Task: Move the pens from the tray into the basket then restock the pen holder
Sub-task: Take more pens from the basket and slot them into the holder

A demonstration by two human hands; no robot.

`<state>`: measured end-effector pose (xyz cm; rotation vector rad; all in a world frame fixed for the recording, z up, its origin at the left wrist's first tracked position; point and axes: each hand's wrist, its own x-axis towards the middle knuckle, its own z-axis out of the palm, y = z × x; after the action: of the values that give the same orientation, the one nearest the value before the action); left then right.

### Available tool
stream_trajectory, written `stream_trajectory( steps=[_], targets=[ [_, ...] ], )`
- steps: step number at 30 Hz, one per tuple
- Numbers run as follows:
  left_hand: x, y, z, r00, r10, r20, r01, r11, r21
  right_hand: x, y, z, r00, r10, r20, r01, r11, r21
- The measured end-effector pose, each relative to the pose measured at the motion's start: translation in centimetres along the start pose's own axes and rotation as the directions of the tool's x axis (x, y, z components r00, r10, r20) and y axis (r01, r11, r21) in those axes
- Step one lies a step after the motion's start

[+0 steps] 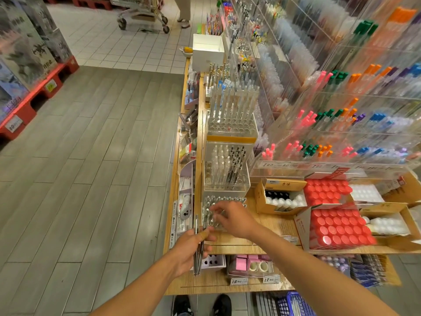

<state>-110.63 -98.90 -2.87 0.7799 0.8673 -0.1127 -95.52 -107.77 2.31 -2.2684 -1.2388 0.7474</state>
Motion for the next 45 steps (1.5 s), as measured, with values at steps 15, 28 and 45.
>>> stream_trajectory(
  steps=[15, 28, 45],
  targets=[
    [-0.6, 1.0, 0.9, 0.986, 0.036, 0.163, -0.007, 0.985, -0.171, -1.1, -0.7, -2.1, 0.963, 0.15, 0.223, -0.265, 0.674, 0.69],
    [0.5, 1.1, -1.1, 0.959, 0.092, -0.269, -0.144, 0.973, -0.179, -0.7, 0.2, -2.9, 0.973, 0.047, -0.224, 0.049, 0.913, 0.405],
    [1.6, 2.4, -1.0, 0.826, 0.404, -0.393, -0.348, 0.914, 0.208, 0.1, 0.9, 0.9, 0.978, -0.167, -0.125, 0.149, 0.979, -0.142]
  ],
)
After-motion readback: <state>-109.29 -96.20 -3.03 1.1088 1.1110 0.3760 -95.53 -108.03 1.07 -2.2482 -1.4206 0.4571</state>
